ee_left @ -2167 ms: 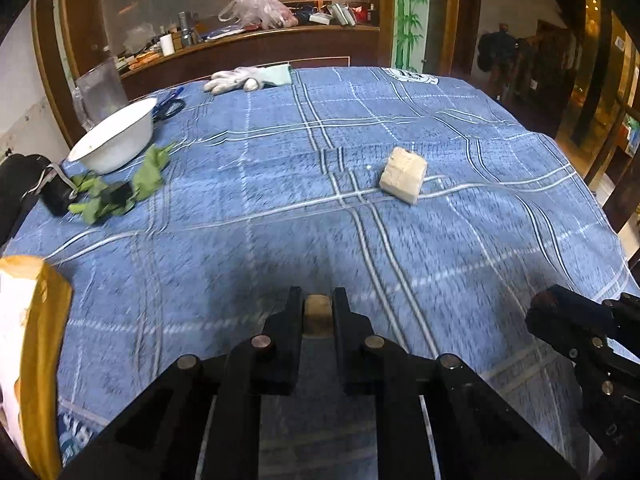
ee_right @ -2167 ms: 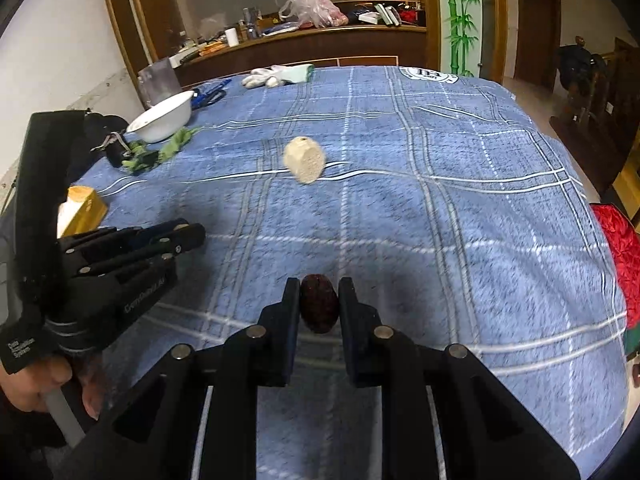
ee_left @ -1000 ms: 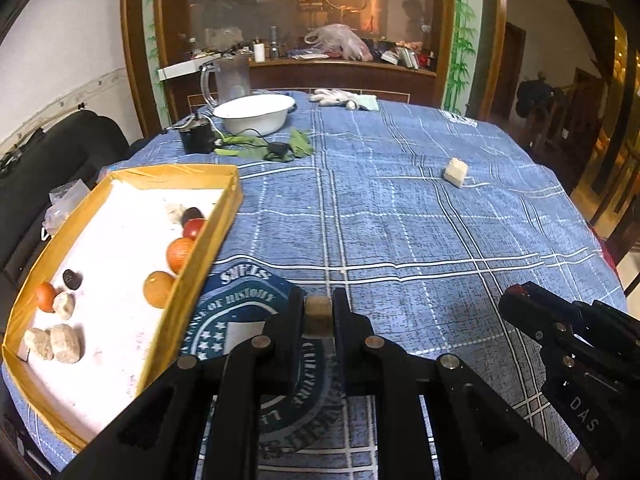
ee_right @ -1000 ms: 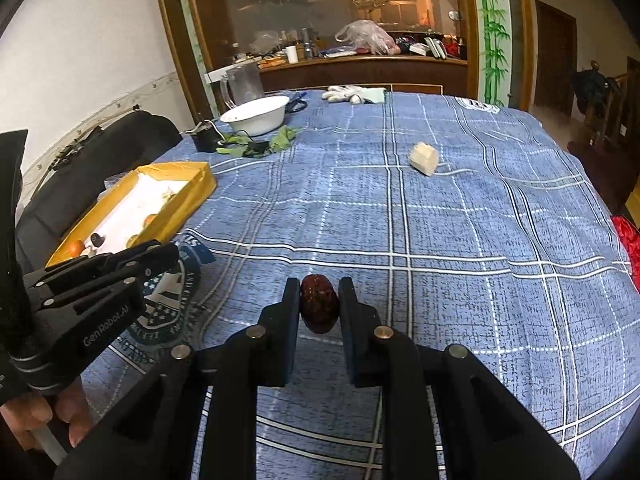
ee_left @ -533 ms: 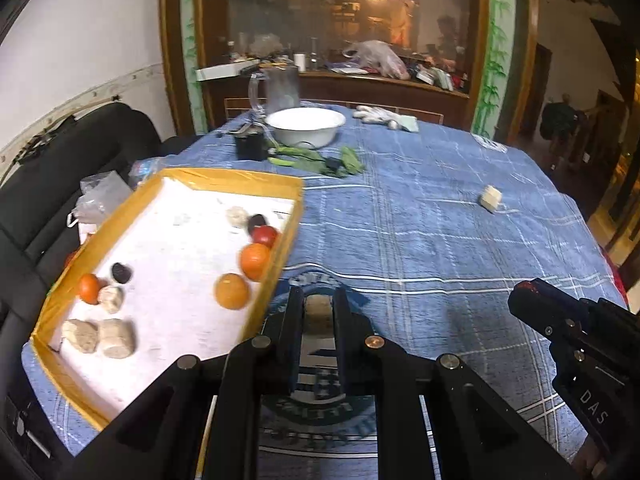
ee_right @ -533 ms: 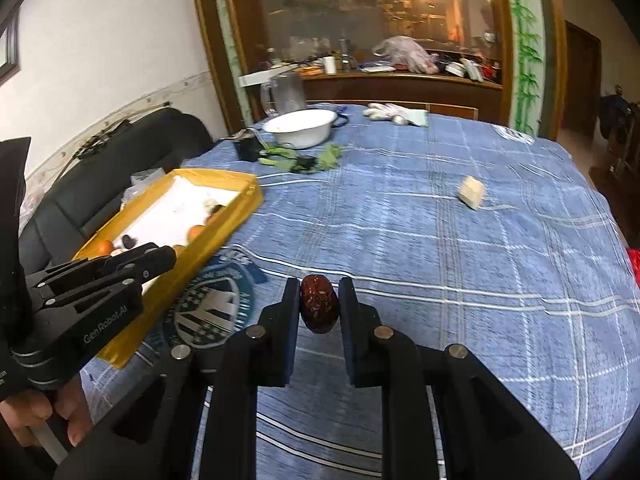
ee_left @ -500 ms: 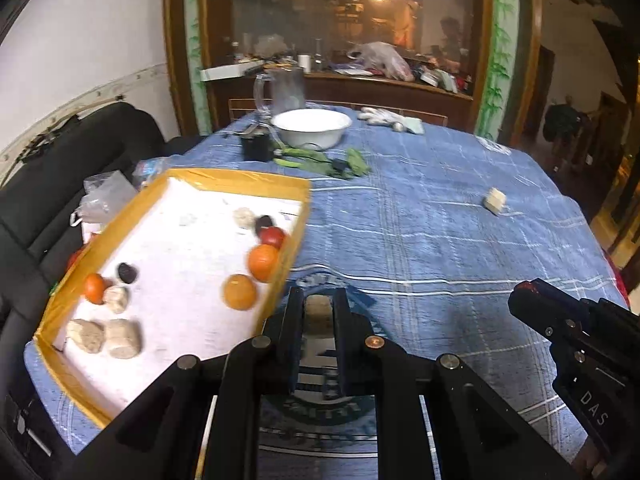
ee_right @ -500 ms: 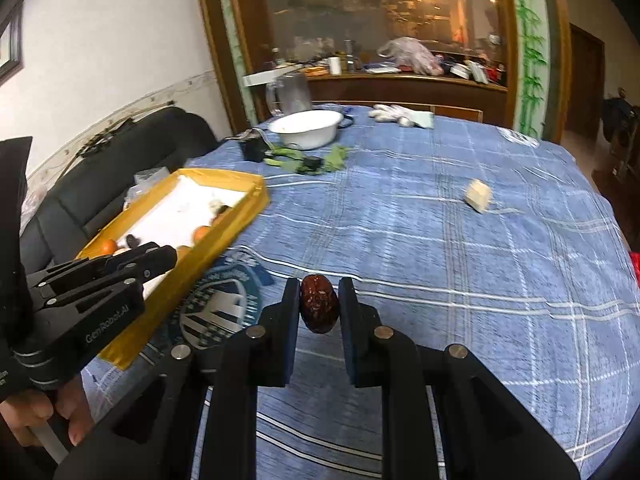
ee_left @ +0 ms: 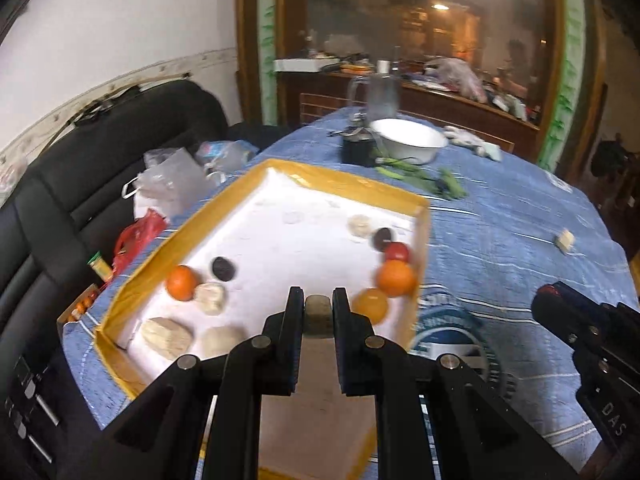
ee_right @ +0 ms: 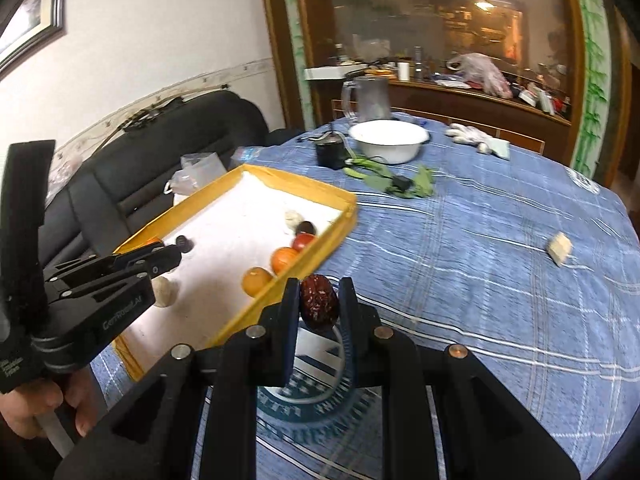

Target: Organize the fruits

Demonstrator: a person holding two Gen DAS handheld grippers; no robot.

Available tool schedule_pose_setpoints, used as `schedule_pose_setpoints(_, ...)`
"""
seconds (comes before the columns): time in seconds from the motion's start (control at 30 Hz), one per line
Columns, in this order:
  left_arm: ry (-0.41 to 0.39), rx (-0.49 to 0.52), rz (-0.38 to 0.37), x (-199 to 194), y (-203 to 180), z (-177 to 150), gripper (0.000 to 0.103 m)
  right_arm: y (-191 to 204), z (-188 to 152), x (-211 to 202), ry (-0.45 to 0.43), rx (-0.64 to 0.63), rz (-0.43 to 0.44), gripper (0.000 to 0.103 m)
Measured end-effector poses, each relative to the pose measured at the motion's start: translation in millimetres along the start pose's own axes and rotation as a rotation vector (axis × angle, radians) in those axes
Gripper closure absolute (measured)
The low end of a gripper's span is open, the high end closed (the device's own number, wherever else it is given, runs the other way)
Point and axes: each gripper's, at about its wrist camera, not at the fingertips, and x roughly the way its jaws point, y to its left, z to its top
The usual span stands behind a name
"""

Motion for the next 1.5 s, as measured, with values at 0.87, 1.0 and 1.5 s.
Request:
schedule_pose_setpoints(0.87, 0.089, -0.106, 0.11, 72, 66, 26, 0.091, 41, 51, 129, 0.126, -0.076, 0.073, 0.082)
schedule_pose_setpoints(1.0, 0.094, -0.107, 0.117, 76, 67, 28, 0.091, 43, 52, 143, 0.142, -0.086, 0.075, 0.082)
schedule_pose_setpoints(1.5, 0.118, -0.125, 0.124, 82, 73, 33, 0.09, 45, 55, 160, 0.163, -0.104, 0.075, 0.081)
